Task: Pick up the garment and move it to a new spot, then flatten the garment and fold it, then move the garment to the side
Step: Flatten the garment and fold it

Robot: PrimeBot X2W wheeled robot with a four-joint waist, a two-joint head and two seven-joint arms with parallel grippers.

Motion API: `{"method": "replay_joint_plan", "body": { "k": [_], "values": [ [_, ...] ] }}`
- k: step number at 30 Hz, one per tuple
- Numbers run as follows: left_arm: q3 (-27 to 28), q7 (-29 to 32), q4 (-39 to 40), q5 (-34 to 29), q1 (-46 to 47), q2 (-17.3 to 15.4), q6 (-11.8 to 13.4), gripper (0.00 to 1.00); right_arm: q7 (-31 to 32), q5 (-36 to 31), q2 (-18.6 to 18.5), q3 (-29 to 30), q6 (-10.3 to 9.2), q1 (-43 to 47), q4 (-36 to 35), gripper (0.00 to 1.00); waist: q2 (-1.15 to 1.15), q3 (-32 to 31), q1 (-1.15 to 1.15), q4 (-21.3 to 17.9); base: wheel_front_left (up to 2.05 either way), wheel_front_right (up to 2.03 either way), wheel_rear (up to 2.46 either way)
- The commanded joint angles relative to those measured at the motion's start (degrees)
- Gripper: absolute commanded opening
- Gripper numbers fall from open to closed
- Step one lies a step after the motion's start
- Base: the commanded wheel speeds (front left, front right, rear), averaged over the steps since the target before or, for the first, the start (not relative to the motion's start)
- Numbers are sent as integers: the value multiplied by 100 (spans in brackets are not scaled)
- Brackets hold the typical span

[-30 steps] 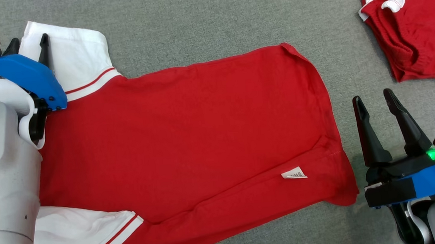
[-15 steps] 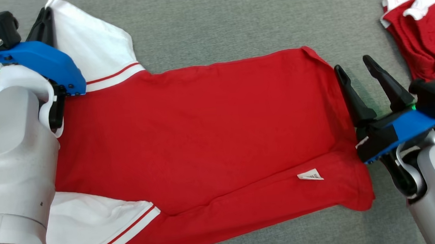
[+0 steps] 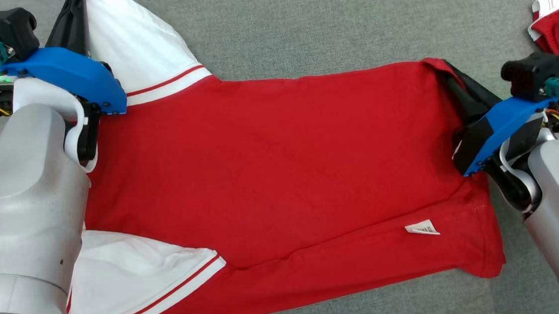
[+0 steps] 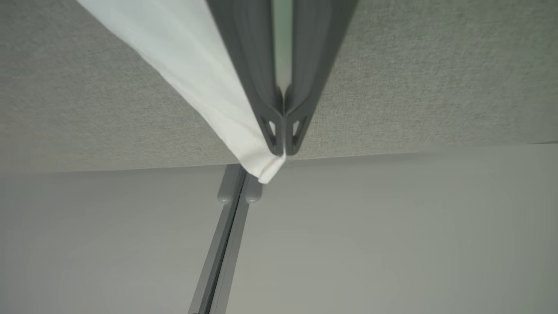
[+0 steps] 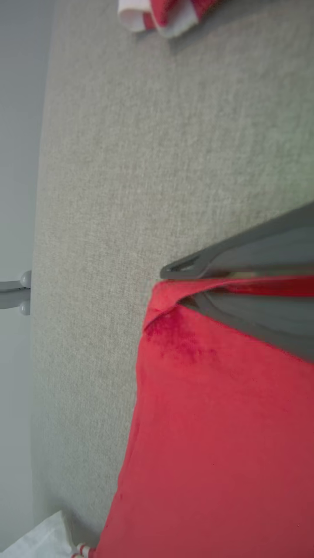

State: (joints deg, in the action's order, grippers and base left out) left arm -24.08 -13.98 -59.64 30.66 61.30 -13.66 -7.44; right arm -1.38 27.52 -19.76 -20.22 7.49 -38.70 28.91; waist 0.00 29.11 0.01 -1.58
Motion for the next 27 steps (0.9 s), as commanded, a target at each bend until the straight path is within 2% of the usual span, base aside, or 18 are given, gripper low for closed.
{"method": "replay_joint_plan", "body": {
  "k": [1, 5, 8, 12, 18, 22, 27],
  "values": [
    [-6, -52, 70, 31, -68, -37, -6, 0, -79, 51, -71, -9, 0, -114, 29, 0, 0, -24, -1, 8, 0, 0, 0],
    [110, -123, 447, 55, -229, -147, -6, 0, -484, 188, -132, 115, 0, -76, -39, 0, 0, -150, -1, 46, 0, 0, 0],
    [387, -124, 1187, -53, -544, -213, 117, 0, -707, 314, -146, 280, 0, 78, -137, 0, 0, -263, -1, 79, 0, 0, 0],
    [778, -123, 2364, -229, -1303, -279, 311, 0, -864, 484, -148, 431, 0, 319, -309, 0, 0, -458, -1, 109, 0, 0, 0],
    [1251, -123, 3842, -296, -2837, -189, 573, 0, -995, 610, -80, 648, 0, 900, -545, 0, 0, -725, -1, 174, 0, 0, 0],
    [1322, -124, 4347, -174, -3816, -68, 696, 0, -949, 769, 20, 743, 0, 1364, -694, 0, 0, -853, -1, 193, 0, 0, 0],
    [1306, 23, 4535, 84, -4732, 70, 773, 0, -980, 881, 106, 883, 0, 1880, -768, 0, 0, -950, -1, 178, 0, 0, 0]
  ]
}}
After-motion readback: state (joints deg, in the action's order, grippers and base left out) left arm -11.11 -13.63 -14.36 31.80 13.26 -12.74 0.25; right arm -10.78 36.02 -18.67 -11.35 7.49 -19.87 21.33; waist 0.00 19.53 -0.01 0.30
